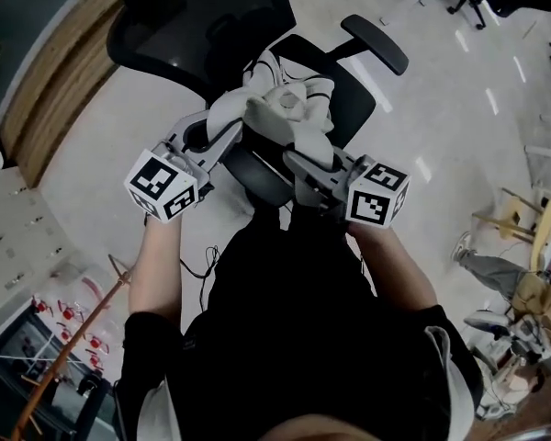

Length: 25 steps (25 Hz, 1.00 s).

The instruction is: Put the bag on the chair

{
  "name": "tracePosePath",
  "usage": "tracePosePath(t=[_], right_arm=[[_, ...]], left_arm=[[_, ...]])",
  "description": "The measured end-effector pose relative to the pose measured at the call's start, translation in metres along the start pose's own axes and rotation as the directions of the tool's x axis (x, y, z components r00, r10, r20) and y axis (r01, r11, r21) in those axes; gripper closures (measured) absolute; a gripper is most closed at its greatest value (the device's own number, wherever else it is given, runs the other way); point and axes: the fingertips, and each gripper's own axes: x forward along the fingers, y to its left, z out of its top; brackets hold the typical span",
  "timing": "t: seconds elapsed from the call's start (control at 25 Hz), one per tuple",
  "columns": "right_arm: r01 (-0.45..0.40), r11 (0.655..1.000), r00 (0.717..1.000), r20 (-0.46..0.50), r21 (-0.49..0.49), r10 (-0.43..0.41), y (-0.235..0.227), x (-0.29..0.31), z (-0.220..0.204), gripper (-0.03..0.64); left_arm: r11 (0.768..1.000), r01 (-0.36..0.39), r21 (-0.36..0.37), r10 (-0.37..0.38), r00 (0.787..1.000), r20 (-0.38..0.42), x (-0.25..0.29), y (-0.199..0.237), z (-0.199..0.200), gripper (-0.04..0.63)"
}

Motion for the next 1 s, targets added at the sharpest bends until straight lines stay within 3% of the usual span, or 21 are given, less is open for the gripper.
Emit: tracePosePath(t=[0.16, 0.36, 0.6, 0.72, 0.84, 1.0], right_arm=[[0.013, 0.999, 1.0, -0.001, 0.047, -0.013, -0.001, 0.004, -0.018, 0.549], [0.055, 0.997, 0.995, -0.081, 0.062, -0.05, 0.001, 0.01, -0.077, 0.499], [0.176, 0.984, 0.977, -0.124, 0.026, -0.171, -0.017, -0.012, -0.11, 0.439], [0.247, 0.969, 0.963, -0.109, -0.018, -0.248, -0.028, -0.034, -0.113, 0.434], [0.294, 0.956, 0.951, -0.101, 0.0, -0.292, -0.041, -0.06, -0.123, 0.431], [0.292, 0.954, 0.953, -0.105, 0.07, -0.284, -0.046, -0.084, -0.146, 0.42]], left_arm=[[0.999, 0.013, -0.042, -0.015, 0.999, -0.047, -0.021, -0.009, -0.038, 0.509], [0.999, 0.006, -0.05, -0.011, 0.996, -0.083, -0.036, -0.015, -0.071, 0.509], [0.997, 0.021, -0.069, -0.031, 0.988, -0.152, -0.039, -0.023, -0.1, 0.464], [0.999, -0.035, -0.031, 0.028, 0.982, -0.187, -0.039, -0.022, -0.113, 0.428], [0.993, -0.116, -0.037, 0.106, 0.972, -0.21, -0.042, -0.02, -0.126, 0.407], [0.962, -0.271, 0.016, 0.266, 0.928, -0.26, -0.052, -0.011, -0.139, 0.391]])
